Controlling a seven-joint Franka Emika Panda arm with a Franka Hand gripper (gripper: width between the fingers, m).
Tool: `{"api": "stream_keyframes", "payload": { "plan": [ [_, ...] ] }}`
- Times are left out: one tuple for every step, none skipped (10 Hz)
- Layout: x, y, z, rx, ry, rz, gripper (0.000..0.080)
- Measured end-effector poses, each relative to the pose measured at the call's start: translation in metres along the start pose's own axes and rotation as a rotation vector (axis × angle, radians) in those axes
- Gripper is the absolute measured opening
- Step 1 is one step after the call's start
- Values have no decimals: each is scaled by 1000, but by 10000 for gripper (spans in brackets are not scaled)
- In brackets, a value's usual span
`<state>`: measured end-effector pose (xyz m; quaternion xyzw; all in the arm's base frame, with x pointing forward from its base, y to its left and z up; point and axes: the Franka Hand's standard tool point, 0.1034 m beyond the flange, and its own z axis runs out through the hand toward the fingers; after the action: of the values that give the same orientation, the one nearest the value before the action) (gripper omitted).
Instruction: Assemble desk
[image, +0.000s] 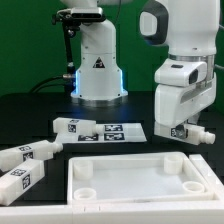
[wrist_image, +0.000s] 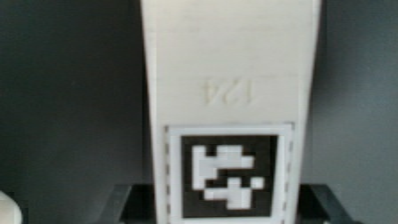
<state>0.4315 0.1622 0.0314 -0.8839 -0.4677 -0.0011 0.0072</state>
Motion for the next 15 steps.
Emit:
{"api": "stream_keyframes", "payload": {
  "plan": [
    [1,13,-3,-7,-5,-239,284],
    [0,26,-6,11,-22,-379,284],
    [1,30,-6,12,-23,-535,284],
    [-2,29,-3,0,-12,-621,284],
    [-6,29,-2,4,-23,-674,284],
    [-7,31,-2,1,-28,-740,284],
    [-9,32,-1,-1,-35,-808,284],
    [-11,32,0,-1,-43,-869,284],
    [-22,24,1,10,-61,-1035,284],
    [-39,17,4,29,-65,-1203,284],
    [-51,17,7,35,-54,-1291,284],
    [-54,19,8,39,-60,-1324,284],
    [-56,20,9,39,-67,-1368,285],
    [-58,21,9,41,-76,-1446,285],
    [-60,18,10,48,-82,-1499,285]
  ]
}}
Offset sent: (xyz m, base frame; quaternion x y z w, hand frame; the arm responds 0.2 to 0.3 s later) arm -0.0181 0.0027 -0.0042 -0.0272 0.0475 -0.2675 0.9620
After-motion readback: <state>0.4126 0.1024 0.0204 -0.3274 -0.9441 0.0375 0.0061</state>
